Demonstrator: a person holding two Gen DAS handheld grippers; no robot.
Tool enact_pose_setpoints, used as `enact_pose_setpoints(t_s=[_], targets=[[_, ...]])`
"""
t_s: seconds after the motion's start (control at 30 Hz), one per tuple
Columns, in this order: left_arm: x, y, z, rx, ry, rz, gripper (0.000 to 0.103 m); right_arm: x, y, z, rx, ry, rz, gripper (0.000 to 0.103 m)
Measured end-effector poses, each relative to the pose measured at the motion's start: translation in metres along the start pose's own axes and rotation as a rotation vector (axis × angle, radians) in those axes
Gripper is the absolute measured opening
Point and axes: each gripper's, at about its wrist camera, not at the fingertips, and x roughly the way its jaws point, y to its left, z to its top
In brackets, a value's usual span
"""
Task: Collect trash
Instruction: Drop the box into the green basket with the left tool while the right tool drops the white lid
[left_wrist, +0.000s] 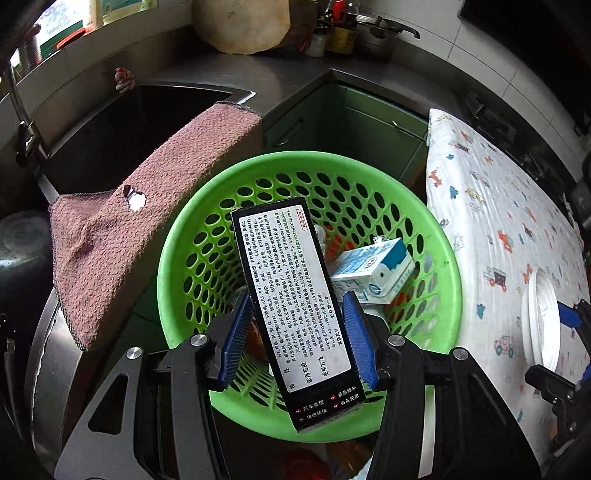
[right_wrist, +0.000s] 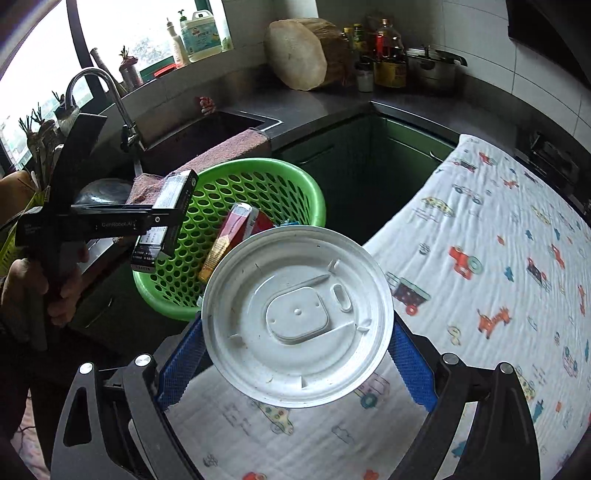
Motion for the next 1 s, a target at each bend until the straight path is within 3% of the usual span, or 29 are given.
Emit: enact_pose_setpoints(t_s=[0.4, 0.57, 1.0], targets=[[0.011, 0.029, -0.006, -0.03, 0.01, 0.019, 0.061, 0.054, 0.034, 0.032, -0.024, 0.045, 0.059, 0.09], [0.002, 0.038, -0.009, -0.037, -0.018, 0.047, 0.073, 0.069, 0.042, 0.035, -0.004, 0.066, 0.106, 0.09], [-0.025, 0.049, -0.019, -0.049, -0.063, 0.064, 0.085, 0.063, 0.056, 0.032, -0.008, 0.06, 0.124, 0.092]])
